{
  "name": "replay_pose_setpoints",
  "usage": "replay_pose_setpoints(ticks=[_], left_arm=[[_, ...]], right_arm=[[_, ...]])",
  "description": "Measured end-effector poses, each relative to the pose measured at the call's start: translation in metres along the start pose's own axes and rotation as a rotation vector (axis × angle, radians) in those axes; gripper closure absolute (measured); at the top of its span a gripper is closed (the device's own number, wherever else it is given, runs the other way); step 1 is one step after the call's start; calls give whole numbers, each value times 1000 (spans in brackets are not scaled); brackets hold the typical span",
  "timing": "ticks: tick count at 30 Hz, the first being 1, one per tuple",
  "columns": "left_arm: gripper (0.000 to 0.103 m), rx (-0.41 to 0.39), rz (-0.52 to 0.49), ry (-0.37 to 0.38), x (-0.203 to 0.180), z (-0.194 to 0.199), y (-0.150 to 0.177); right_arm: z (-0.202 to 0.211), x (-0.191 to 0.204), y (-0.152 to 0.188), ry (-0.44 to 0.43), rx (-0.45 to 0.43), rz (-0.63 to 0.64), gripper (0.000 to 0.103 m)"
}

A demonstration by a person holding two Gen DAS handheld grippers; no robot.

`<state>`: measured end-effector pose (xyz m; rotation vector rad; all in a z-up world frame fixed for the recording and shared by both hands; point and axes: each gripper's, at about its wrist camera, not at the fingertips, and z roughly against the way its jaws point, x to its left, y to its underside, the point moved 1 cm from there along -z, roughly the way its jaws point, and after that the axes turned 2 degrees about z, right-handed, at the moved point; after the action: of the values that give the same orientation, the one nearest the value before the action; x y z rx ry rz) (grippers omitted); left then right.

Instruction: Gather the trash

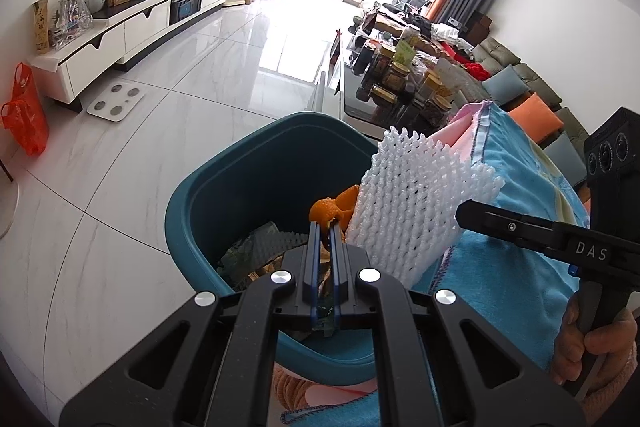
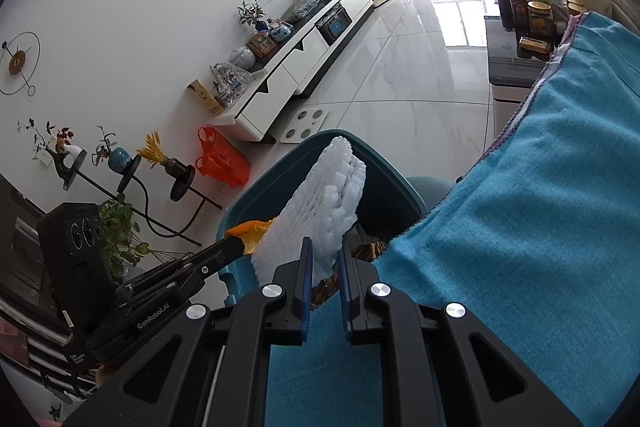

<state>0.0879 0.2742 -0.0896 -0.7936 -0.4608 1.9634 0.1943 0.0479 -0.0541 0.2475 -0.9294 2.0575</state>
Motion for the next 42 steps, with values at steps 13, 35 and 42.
replay_pose_setpoints(ticks=[13,35,42], left_arm=[[96,22,-16,-47,-4,-23,1],[40,-69,-39,-11,-2,9,8],[5,-175,-100,31,-22,53,26]], right_arm=[[-16,15,-5,69,42,69,90],[29,9,8,53,-76,109,53],[86,2,40,97,-206,131,35]])
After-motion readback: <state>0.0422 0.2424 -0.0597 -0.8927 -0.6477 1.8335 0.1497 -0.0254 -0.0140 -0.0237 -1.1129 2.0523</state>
